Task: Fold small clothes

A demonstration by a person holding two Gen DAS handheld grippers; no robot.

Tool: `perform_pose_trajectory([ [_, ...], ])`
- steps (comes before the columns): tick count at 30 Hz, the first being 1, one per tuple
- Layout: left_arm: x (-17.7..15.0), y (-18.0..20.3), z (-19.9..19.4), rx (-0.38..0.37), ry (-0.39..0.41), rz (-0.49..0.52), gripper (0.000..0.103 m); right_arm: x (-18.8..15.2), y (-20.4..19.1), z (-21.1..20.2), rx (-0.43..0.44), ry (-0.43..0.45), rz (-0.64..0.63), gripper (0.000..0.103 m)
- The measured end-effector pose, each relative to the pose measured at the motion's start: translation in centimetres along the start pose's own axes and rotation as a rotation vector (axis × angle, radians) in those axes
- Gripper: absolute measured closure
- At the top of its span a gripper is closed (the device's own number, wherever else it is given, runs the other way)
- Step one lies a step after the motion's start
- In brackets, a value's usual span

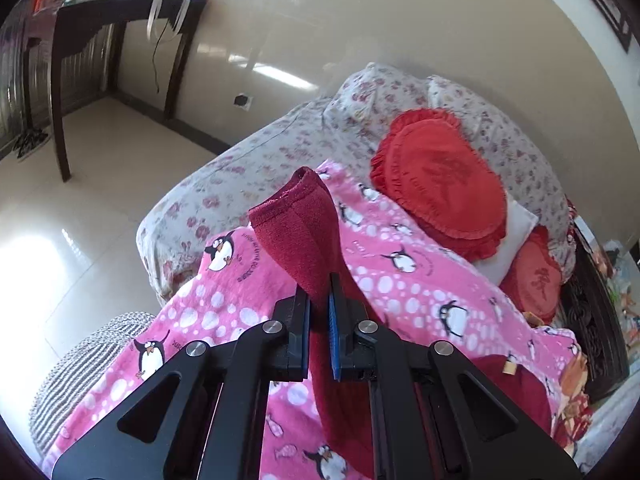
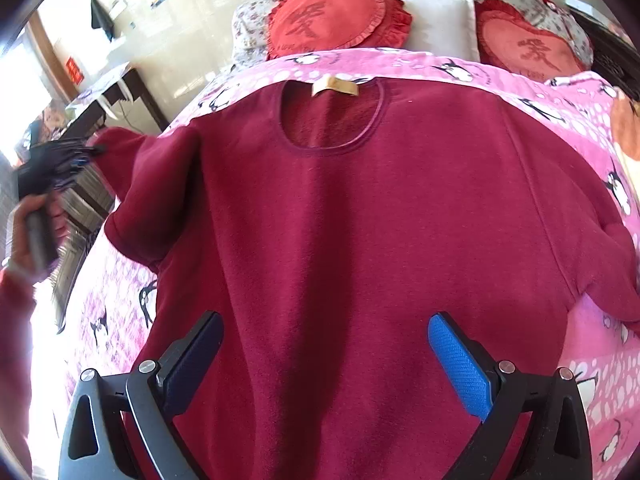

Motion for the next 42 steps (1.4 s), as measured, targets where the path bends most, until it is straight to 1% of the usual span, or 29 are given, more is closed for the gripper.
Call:
perform_pose_trajectory([
  [3, 1.2, 3.6, -4.5, -0.100, 0.033, 0.045, 0.097, 0.2, 0.6, -0.7, 0.015, 0.015, 0.022, 0.001],
  [6, 1.3, 8.8, -8.4, -0.223, 0.043, 0.090, 0.097, 0.7, 1.6, -1.9, -0.001, 0.046, 0.030, 0.001],
  [8, 0.6, 12.8, -10.4, -0.320, 0.031, 0.113, 0.097, 1.1, 2.7, -2.7, -0.015, 0.064, 0.046, 0.001],
  [10, -1.1, 17.0, -11.7, -0.419, 0.007, 0.143, 0.097, 1.6, 4.3, -3.8, -0.037, 0.093, 0.077, 0.001],
  [12, -3.9, 21.0, -12.0, -0.505, -0.038, 0.152, 0.097, 2.0, 6.0, -5.0, -0.061, 0.119, 0.108, 0.001],
  [14, -7.8, 24.8, -11.2, -0.559, -0.107, 0.162, 0.097, 2.3, 7.5, -6.0, -0.086, 0.140, 0.131, 0.001],
  [17, -15.1, 29.4, -9.3, -0.582, -0.218, 0.217, 0.097, 2.5, 10.0, -7.4, -0.137, 0.156, 0.164, 0.001],
  [19, -20.1, 31.9, -8.3, -0.608, -0.297, 0.290, 0.095, 2.3, 11.7, -8.2, -0.173, 0.155, 0.190, 0.001],
  [22, -26.1, 33.8, -6.5, -0.599, -0.405, 0.398, 0.095, 2.0, 13.9, -8.9, -0.207, 0.151, 0.226, 0.001],
  [24, -27.9, 33.7, -6.5, -0.583, -0.436, 0.433, 0.094, 1.6, 15.1, -9.4, -0.215, 0.150, 0.248, 0.001],
  [26, -27.9, 32.9, -7.5, -0.578, -0.440, 0.437, 0.083, 1.5, 15.6, -9.7, -0.215, 0.154, 0.247, 0.001],
  [27, -27.3, 32.0, -7.9, -0.583, -0.426, 0.437, 0.079, 1.6, 15.6, -9.6, -0.215, 0.157, 0.240, 0.001],
  [28, -26.4, 31.0, -8.5, -0.578, -0.395, 0.442, 0.067, 1.7, 15.5, -9.6, -0.208, 0.162, 0.227, 0.001],
  [29, -25.5, 29.8, -9.1, -0.552, -0.352, 0.453, 0.049, 1.9, 15.2, -9.4, -0.198, 0.167, 0.213, 0.001],
  [31, -24.3, 26.9, -10.0, -0.478, -0.257, 0.450, 0.034, 2.3, 14.5, -8.8, -0.175, 0.177, 0.176, 0.001],
  [32, -23.5, 25.2, -10.2, -0.433, -0.214, 0.433, 0.033, 2.6, 14.0, -8.4, -0.163, 0.179, 0.156, 0.001],
  [33, -23.2, 23.8, -10.2, -0.385, -0.198, 0.428, 0.033, 3.0, 13.6, -7.9, -0.158, 0.185, 0.132, 0.001],
  [35, -23.2, 21.0, -9.2, -0.269, -0.204, 0.431, 0.033, 3.9, 12.6, -6.3, -0.160, 0.189, 0.060, 0.001],
  [36, -23.4, 19.8, -8.6, -0.216, -0.212, 0.430, 0.033, 4.4, 12.0, -5.4, -0.164, 0.189, 0.014, 0.003],
  [37, -23.6, 18.6, -8.0, -0.164, -0.225, 0.421, 0.033, 4.6, 11.6, -4.6, -0.168, 0.188, -0.022, 0.007],
  [38, -23.9, 17.4, -7.3, -0.129, -0.243, 0.402, 0.033, 4.8, 11.3, -3.9, -0.172, 0.183, -0.059, 0.020],
  [39, -24.0, 16.4, -6.7, -0.109, -0.262, 0.383, 0.033, 5.0, 11.0, -3.1, -0.177, 0.171, -0.090, 0.037],
  [40, -24.4, 15.6, -6.2, -0.080, -0.283, 0.367, 0.033, 5.0, 10.7, -1.8, -0.177, 0.140, -0.128, 0.046],
  [41, -24.5, 14.9, -5.9, -0.062, -0.294, 0.356, 0.033, 4.9, 10.6, -1.0, -0.180, 0.116, -0.144, 0.058],
  [42, -24.8, 14.5, -5.8, -0.055, -0.296, 0.345, 0.033, 4.7, 10.8, -0.2, -0.196, 0.091, -0.153, 0.059],
])
Point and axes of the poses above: each gripper's, at about its wrist camera, not at the fingertips, and z roughly the way its jaws point, y to its right, x to its top, the point moved 1 cm from there along z, roughly the way its jaws point, and after that the axes turned 14 degrees about y, right-handed, at the moved point
